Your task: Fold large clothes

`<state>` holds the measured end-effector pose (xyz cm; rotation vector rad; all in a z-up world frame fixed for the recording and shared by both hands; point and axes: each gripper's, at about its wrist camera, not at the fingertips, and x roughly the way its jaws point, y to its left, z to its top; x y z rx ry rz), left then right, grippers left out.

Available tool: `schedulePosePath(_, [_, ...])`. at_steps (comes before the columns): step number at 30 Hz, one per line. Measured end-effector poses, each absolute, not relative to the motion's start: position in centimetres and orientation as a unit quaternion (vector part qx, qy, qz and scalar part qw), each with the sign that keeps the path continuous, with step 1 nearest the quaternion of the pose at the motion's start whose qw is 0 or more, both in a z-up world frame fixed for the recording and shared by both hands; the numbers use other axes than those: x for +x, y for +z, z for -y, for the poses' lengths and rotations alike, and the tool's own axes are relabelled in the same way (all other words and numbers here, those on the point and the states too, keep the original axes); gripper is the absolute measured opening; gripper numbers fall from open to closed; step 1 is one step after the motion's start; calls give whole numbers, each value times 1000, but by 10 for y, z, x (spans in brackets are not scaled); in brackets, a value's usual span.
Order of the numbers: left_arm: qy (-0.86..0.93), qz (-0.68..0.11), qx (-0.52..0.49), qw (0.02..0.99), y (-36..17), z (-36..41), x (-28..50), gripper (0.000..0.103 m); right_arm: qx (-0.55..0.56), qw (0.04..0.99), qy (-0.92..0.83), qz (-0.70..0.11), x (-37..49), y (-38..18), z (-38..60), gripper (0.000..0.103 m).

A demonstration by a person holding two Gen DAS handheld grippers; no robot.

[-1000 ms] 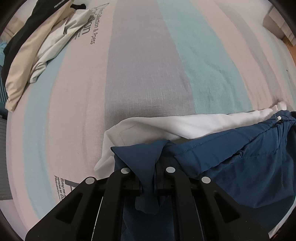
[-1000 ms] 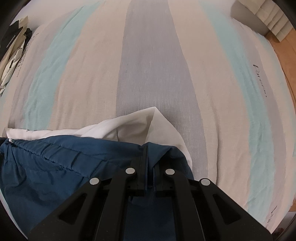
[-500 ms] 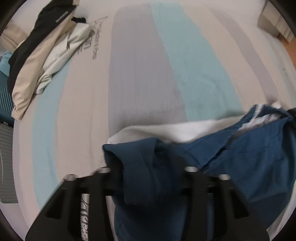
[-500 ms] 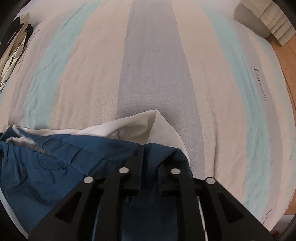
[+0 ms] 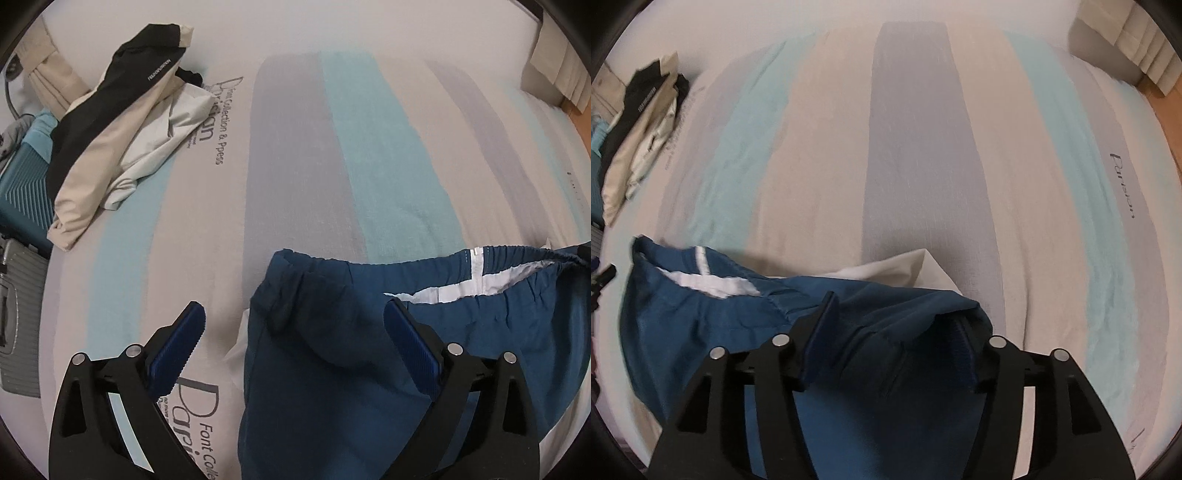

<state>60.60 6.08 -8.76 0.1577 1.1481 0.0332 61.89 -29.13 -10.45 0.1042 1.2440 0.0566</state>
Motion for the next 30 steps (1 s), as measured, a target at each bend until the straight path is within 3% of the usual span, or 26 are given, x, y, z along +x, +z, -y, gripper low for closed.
schedulePosePath(5, [24,-549,80,831,-88,-62,593,95,94,800,57,-589,618,-97,306,68])
schedulePosePath(11, [29,-565,78,821,-101,-72,581,95,130,783,77,-604,620,-88,326,86])
schedulePosePath(20, [2,-586,40,810,-104,-92,565,96,16,817,68,-573,567,-70,271,93])
schedulePosePath(30, [-54,-618,19,784,-130,-110,533,97,21,821,87,-564,505,-107,169,93])
